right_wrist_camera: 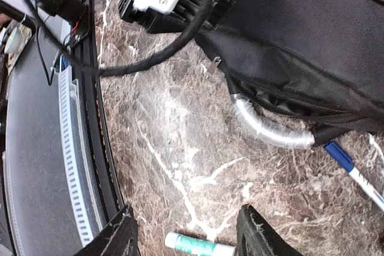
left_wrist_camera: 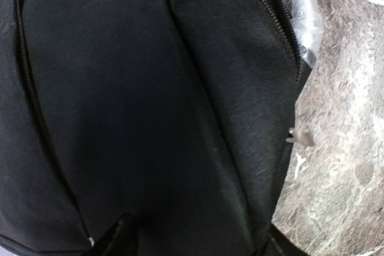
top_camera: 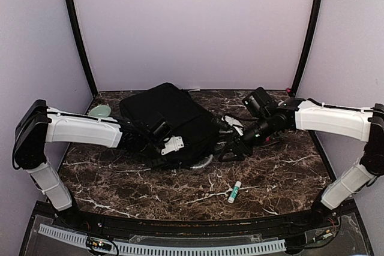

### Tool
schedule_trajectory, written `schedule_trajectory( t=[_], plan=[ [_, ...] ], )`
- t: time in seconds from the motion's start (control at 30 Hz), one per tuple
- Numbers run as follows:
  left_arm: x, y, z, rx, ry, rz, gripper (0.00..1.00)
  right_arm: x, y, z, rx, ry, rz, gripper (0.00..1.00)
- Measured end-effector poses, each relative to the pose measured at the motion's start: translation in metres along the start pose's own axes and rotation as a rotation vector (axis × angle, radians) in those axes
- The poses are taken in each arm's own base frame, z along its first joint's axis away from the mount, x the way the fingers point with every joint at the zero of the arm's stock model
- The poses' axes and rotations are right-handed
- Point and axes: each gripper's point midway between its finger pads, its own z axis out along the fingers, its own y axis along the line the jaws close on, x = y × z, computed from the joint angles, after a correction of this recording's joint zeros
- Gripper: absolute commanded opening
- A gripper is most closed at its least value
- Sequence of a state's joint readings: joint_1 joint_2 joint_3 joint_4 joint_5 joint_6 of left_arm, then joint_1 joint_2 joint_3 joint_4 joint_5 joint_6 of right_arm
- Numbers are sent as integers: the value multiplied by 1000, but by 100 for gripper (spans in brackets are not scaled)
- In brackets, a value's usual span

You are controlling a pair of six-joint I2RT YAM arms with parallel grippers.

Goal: Pack the student bag
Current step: Hold the largest pocket of the student bag.

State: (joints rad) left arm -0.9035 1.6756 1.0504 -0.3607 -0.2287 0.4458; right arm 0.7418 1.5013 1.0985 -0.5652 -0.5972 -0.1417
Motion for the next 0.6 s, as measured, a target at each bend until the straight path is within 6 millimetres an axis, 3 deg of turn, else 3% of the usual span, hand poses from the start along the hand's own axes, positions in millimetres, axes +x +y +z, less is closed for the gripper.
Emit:
schedule_trajectory(
  t=[0.2, 0.37, 0.5, 0.6],
  plan=[
    [-5, -4, 11, 51, -20, 9, 25, 14, -4, 1, 26, 32, -46, 52],
    [-9, -5, 14, 76, -29, -10, 0, 18, -21, 18, 45, 76, -22, 48],
    [-11, -5, 9, 92, -53, -42, 0, 1, -36, 36, 62, 89, -21, 47],
    [-13, -5, 1, 102, -78, -74, 0, -8, -37, 48, 73, 93, -48, 47]
  ],
)
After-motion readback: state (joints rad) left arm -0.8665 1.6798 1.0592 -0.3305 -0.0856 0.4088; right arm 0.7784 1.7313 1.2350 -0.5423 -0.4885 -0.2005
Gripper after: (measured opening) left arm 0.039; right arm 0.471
